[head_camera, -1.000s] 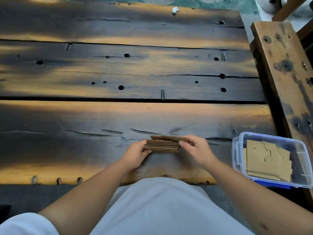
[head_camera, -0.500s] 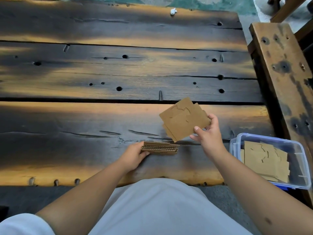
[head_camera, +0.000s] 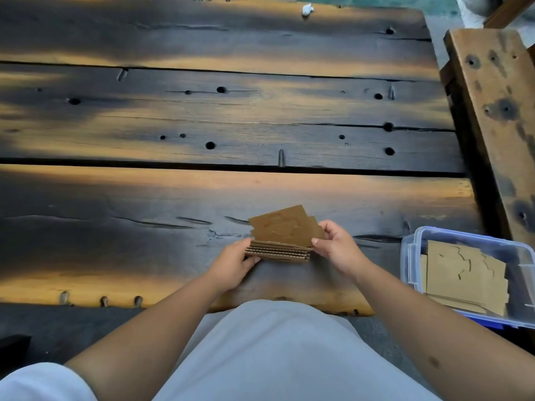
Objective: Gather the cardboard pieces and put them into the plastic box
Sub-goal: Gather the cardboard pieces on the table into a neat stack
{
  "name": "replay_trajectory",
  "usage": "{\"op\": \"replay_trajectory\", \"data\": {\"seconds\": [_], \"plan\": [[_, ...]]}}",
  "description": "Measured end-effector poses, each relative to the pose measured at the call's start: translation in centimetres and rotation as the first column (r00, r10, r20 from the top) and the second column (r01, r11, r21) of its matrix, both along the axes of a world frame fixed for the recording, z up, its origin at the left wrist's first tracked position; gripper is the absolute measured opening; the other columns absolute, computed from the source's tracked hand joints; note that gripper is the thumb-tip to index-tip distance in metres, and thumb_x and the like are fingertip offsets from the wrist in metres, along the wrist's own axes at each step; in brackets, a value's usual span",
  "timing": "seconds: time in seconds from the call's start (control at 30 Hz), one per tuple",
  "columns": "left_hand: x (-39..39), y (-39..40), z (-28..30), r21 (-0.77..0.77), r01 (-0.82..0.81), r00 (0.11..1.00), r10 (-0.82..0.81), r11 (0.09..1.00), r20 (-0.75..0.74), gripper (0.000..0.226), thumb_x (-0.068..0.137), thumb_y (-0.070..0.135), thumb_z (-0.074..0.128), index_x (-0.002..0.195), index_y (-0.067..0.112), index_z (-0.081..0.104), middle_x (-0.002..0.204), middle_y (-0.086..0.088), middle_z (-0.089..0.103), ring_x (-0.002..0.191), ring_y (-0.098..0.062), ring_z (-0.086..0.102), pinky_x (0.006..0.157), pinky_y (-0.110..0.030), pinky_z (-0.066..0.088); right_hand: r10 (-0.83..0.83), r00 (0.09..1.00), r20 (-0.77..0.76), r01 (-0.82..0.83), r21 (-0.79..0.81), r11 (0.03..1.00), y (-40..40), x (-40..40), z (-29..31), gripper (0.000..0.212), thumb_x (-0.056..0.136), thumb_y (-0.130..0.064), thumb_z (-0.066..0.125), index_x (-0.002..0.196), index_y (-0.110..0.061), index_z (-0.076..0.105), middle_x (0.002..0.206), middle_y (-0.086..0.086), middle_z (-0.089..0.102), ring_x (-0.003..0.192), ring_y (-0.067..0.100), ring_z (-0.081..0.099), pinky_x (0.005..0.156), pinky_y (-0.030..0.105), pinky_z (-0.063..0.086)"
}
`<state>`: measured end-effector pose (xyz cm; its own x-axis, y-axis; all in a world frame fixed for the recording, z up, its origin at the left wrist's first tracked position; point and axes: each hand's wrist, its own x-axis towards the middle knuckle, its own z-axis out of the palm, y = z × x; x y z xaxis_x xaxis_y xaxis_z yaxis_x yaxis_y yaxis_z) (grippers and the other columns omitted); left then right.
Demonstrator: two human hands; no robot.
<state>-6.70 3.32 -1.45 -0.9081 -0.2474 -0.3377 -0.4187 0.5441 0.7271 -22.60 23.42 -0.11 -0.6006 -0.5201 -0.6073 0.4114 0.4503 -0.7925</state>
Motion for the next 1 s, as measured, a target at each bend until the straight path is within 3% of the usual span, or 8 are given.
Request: {"op": "replay_trajectory", "data": {"seconds": [0.17,0.3,0.4,0.5,0.63,0.73,0.9,1.0], "plan": [[-0.2,0.3,0.2,0.020,-0.036,0.999,0.036,0.999,0.006,0.030,0.090,0.012,0.062,0.119,0.013,0.060,0.121,-0.003,0.064,0.114,-0.016,0.055,0.094,-0.021,0.039,0.255,0.948,-0.190,-0.225,0.167,0.960,0.4,0.0,-0.5,0.016,0.084,0.003,0.066,0.080,-0.012,0.061,0.086,0.007,0.062,0.084,0.022,0.056,0.073,0.027,0.043],[-0.2,0.5,0.2,0.028,-0.116,0.991,0.114,0.993,0.065,0.028,0.090,0.015,0.062,0.117,0.012,0.056,0.116,-0.005,0.066,0.110,-0.021,0.058,0.089,-0.026,0.042,0.386,0.872,-0.300,-0.284,0.332,0.900,0.5,-0.5,-1.6,0.020,0.082,-0.002,0.070,0.075,-0.020,0.065,0.082,0.004,0.064,0.081,0.021,0.057,0.066,0.028,0.039],[-0.5,0.7,0.2,0.021,-0.199,0.971,0.194,0.980,0.141,0.033,0.091,0.020,0.061,0.120,0.013,0.049,0.116,-0.006,0.065,0.108,-0.024,0.058,0.082,-0.027,0.042,0.445,0.840,-0.310,-0.314,0.392,0.865,0.3,-0.7,-2.1,0.012,0.085,-0.004,0.066,0.087,-0.015,0.072,0.085,0.005,0.072,0.085,0.023,0.062,0.072,0.031,0.046],[-0.8,0.8,0.1,0.034,-0.271,0.950,0.262,0.962,0.171,0.037,0.091,0.021,0.060,0.120,0.014,0.038,0.114,-0.009,0.062,0.106,-0.028,0.059,0.077,-0.030,0.040,0.488,0.810,-0.324,-0.341,0.417,0.843,-0.2,-0.9,-2.2,0.022,0.088,-0.001,0.058,0.095,-0.018,0.070,0.090,0.001,0.071,0.088,0.019,0.061,0.072,0.030,0.046],[-1.2,0.3,0.2,0.082,-0.284,0.940,0.261,0.955,0.219,0.072,0.093,0.022,0.058,0.147,0.022,0.010,0.135,-0.011,0.055,0.116,-0.030,0.056,0.094,-0.039,0.045,0.481,0.829,-0.287,-0.365,0.375,0.852,-0.7,-0.5,-1.9,0.035,0.090,0.003,0.049,0.104,-0.029,0.057,0.089,-0.007,0.063,0.086,0.017,0.059,0.073,0.027,0.047],[-1.5,0.1,0.1,0.105,-0.245,0.955,0.222,0.964,0.195,0.072,0.093,0.020,0.057,0.148,0.028,0.011,0.143,-0.004,0.045,0.127,-0.022,0.046,0.105,-0.040,0.039,0.500,0.830,-0.245,-0.393,0.378,0.838,-0.9,-0.3,-1.7,0.038,0.087,0.002,0.053,0.116,-0.023,0.055,0.098,0.003,0.065,0.090,0.020,0.059,0.082,0.038,0.052],[-1.5,-0.2,-0.3,0.032,-0.290,0.945,0.281,0.956,0.166,0.039,0.089,0.020,0.063,0.120,0.024,0.038,0.116,0.002,0.057,0.104,-0.017,0.055,0.081,-0.026,0.042,0.570,0.757,-0.321,-0.445,0.387,0.808,-0.8,0.2,-1.7,0.039,0.087,-0.001,0.055,0.123,-0.016,0.057,0.117,0.007,0.059,0.106,0.024,0.054,0.088,0.030,0.043],[-1.4,-0.7,0.2,0.173,-0.326,0.940,0.299,0.930,0.162,0.047,0.084,0.013,0.070,0.114,0.032,0.040,0.102,0.024,0.055,0.091,0.009,0.057,0.067,-0.006,0.041,0.651,0.679,-0.340,-0.506,0.426,0.750,-0.5,0.2,-1.5,0.039,0.087,0.004,0.048,0.121,-0.014,0.055,0.120,0.009,0.055,0.112,0.027,0.050,0.087,0.030,0.038]]}}
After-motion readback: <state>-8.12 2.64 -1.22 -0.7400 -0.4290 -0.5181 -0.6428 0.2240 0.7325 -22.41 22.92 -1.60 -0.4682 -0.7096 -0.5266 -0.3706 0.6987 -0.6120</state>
